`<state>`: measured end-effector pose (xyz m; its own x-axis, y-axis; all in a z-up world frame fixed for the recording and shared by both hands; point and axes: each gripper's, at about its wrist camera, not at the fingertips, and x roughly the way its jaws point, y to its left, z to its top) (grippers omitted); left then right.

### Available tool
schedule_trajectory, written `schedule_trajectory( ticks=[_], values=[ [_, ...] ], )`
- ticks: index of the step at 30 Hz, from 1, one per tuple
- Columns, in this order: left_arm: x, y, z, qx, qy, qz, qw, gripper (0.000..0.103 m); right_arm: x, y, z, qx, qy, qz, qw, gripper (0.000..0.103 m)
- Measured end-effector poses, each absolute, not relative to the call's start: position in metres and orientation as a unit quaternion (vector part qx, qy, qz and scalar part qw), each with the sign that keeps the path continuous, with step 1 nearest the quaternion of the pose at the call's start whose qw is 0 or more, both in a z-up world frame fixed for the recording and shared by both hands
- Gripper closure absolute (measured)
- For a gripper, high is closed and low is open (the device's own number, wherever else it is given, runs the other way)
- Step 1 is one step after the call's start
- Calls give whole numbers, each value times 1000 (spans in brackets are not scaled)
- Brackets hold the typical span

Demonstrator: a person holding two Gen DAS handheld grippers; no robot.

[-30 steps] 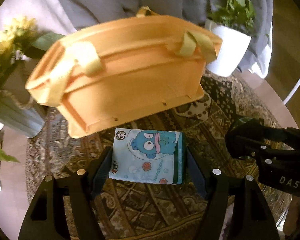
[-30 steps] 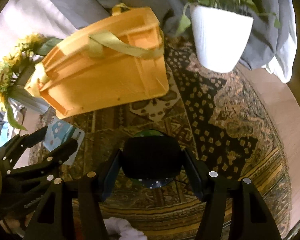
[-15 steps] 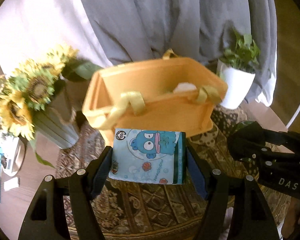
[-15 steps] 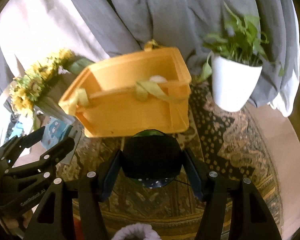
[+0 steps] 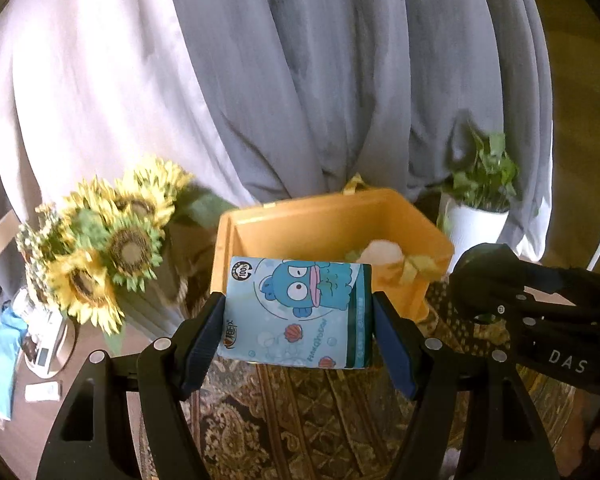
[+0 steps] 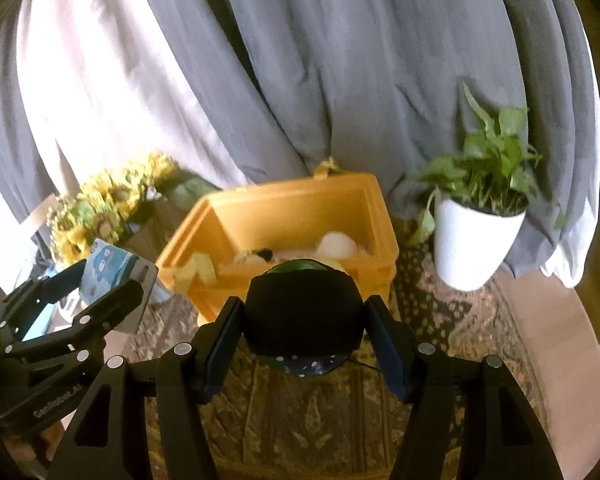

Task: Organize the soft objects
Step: 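Lift and carry the blue card with the left tool over the crate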

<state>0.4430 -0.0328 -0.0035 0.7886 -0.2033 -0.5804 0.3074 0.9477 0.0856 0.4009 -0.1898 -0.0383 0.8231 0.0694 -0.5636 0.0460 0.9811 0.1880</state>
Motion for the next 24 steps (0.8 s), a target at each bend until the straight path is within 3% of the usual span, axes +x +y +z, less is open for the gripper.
schedule_trajectory(
  ticks=[24],
  values=[
    [501,-28,45,71,239,-114,962,31,469,-184,8,77,235,23,969,40]
  ],
)
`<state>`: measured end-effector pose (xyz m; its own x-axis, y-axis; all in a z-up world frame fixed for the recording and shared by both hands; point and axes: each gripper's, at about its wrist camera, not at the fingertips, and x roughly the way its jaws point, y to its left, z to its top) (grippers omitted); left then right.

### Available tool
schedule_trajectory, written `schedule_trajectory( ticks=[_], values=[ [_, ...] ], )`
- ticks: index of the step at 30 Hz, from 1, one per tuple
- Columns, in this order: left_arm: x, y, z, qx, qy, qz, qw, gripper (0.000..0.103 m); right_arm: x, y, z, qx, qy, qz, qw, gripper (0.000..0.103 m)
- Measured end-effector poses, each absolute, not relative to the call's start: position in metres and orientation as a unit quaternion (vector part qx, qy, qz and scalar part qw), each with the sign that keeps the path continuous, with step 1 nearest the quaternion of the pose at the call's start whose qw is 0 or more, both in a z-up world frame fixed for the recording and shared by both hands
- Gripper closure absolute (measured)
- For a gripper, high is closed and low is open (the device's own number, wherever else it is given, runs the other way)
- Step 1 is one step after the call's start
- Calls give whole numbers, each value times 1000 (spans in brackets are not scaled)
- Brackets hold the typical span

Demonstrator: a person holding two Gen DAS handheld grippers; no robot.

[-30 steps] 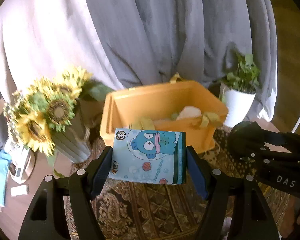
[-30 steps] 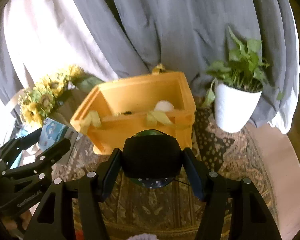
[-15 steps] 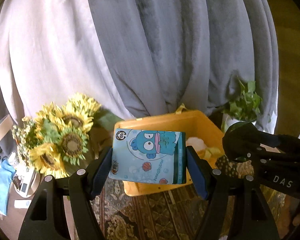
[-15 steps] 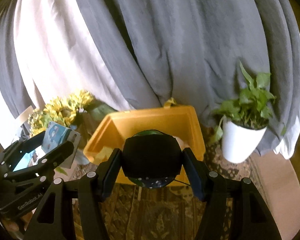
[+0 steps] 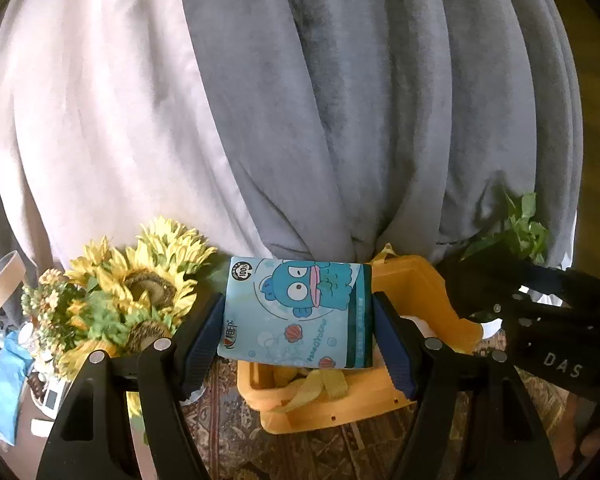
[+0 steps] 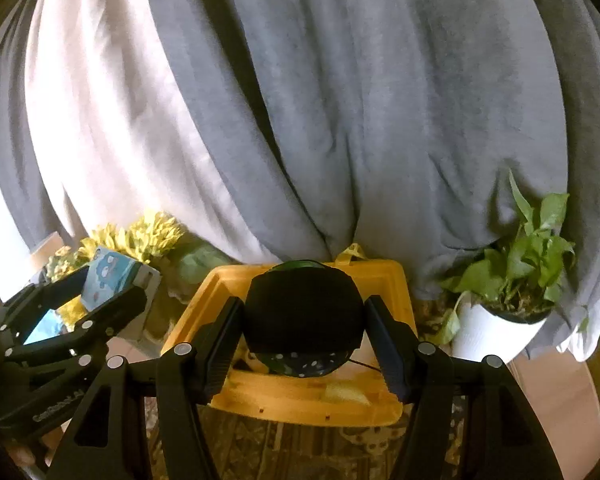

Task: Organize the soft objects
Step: 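Lift and carry the blue card with the left tool over the crate, then open the left tool to drop the blue card into the crate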

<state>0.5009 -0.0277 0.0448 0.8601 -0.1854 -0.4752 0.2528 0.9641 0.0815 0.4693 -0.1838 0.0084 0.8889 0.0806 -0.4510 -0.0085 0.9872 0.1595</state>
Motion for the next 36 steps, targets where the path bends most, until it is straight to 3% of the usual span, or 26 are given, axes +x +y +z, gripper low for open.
schedule_trajectory(
  ticks=[14,36],
  values=[
    [574,-33,27,57,297,-123,945,31,545,-196,-3,86,285,32,954,40],
    [665,-54,-55,63,440,-134,886,30,649,-212,-81,124,428,58,893,39]
  ],
)
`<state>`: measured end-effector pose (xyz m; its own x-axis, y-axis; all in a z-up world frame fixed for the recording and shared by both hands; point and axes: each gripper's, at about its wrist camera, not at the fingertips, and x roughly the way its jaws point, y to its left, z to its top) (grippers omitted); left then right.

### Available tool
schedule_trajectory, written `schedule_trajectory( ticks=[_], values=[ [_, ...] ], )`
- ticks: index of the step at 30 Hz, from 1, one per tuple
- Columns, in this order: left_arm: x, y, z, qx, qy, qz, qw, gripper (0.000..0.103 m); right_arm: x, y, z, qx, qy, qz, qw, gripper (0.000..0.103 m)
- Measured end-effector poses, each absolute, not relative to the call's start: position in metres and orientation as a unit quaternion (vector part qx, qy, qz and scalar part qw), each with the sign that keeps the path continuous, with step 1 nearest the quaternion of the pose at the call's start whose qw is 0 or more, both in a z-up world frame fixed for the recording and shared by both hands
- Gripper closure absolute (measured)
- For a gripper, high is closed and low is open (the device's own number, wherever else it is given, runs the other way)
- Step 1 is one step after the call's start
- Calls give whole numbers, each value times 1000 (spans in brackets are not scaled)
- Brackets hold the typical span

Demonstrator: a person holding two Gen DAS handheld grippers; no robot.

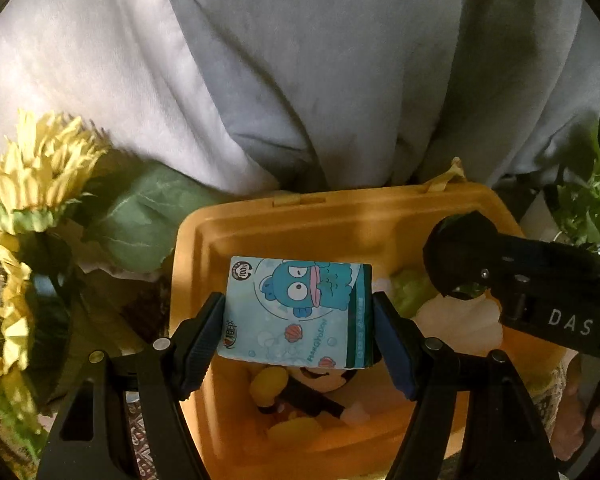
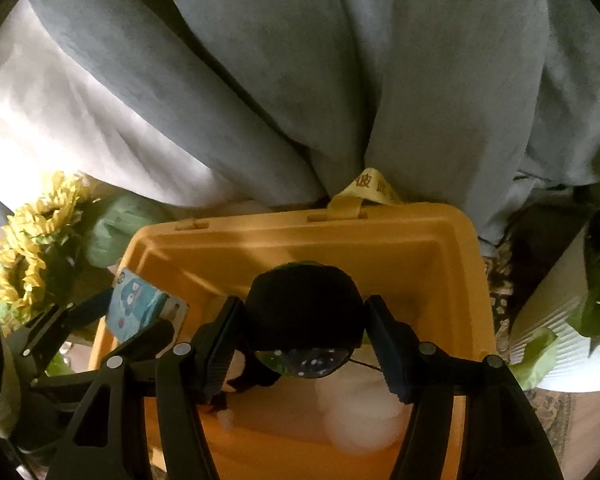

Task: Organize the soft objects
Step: 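Open the left tool to drop the blue card into the crate, then withdraw both tools from the crate toward the red and lavender toys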

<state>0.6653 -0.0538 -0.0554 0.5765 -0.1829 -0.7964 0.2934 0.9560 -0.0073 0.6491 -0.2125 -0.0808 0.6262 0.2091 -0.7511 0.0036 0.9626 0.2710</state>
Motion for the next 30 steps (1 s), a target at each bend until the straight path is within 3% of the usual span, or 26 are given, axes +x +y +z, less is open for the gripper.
schedule_trajectory(
  ticks=[6,18,26,30],
  values=[
    [670,-55,-64,54,454,-135,879,17,651,-217,-78,126,426,39,895,33],
    [638,-51,-41,53,418,-113,900,16,600,-217,-43,103,375,5,921,33],
    [584,-36,-15,48,391,-76,916,7,541,-202,-13,80,330,4,941,33],
    [551,-28,2,45,366,-70,927,5,511,-194,-2,75,311,9,947,23]
  ],
)
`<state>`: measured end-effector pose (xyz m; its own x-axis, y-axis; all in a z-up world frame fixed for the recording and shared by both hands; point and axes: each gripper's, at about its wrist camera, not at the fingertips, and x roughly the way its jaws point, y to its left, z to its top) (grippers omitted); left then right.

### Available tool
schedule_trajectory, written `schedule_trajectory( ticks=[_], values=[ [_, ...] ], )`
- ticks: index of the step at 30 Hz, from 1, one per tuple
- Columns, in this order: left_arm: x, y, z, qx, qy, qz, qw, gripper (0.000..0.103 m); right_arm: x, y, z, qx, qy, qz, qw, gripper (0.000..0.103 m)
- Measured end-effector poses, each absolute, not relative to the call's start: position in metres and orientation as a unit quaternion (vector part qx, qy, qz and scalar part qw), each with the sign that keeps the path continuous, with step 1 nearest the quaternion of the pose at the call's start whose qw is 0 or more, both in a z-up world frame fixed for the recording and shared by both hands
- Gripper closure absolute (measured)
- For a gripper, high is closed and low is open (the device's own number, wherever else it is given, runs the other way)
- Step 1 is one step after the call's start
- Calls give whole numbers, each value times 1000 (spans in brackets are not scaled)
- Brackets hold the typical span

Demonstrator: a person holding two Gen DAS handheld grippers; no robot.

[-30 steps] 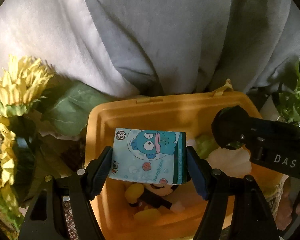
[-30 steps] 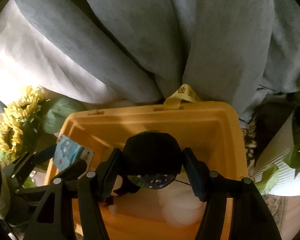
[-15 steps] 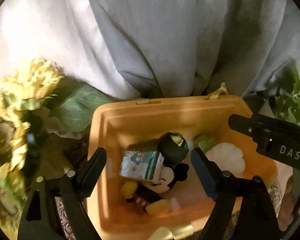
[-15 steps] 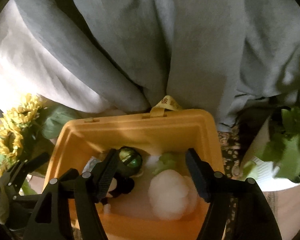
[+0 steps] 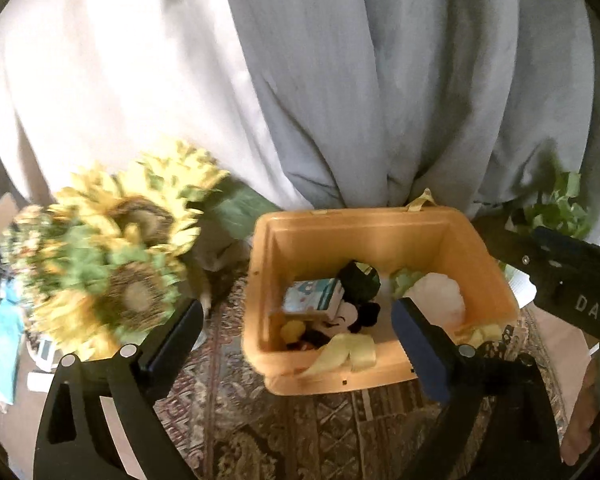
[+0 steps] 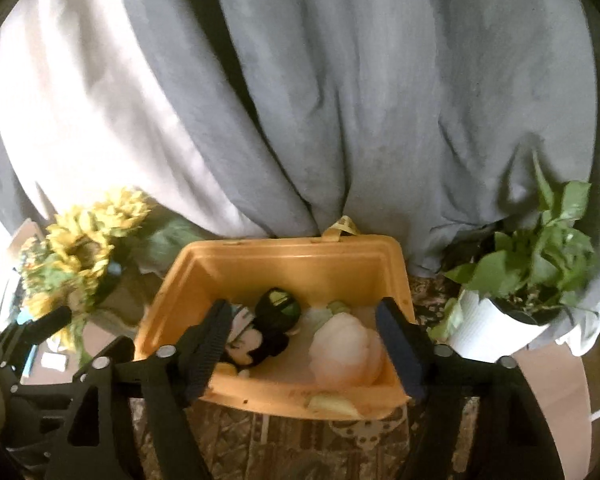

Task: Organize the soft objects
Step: 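Withdraw both tools from the crate toward the red and lavender toys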

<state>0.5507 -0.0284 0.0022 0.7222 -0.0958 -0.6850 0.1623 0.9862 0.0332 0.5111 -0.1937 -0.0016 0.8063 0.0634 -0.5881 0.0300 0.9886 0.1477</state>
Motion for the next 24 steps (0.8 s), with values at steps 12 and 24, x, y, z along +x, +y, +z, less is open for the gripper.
schedule_trajectory(
  ticks=[12,24],
  values=[
    [453,-16,37,71,286,-40,955,0,421,-178,20,49,269,2,962,18],
    [375,-4,39,89,254,-49,962,0,347,-162,10,41,249,2,968,18]
  ],
)
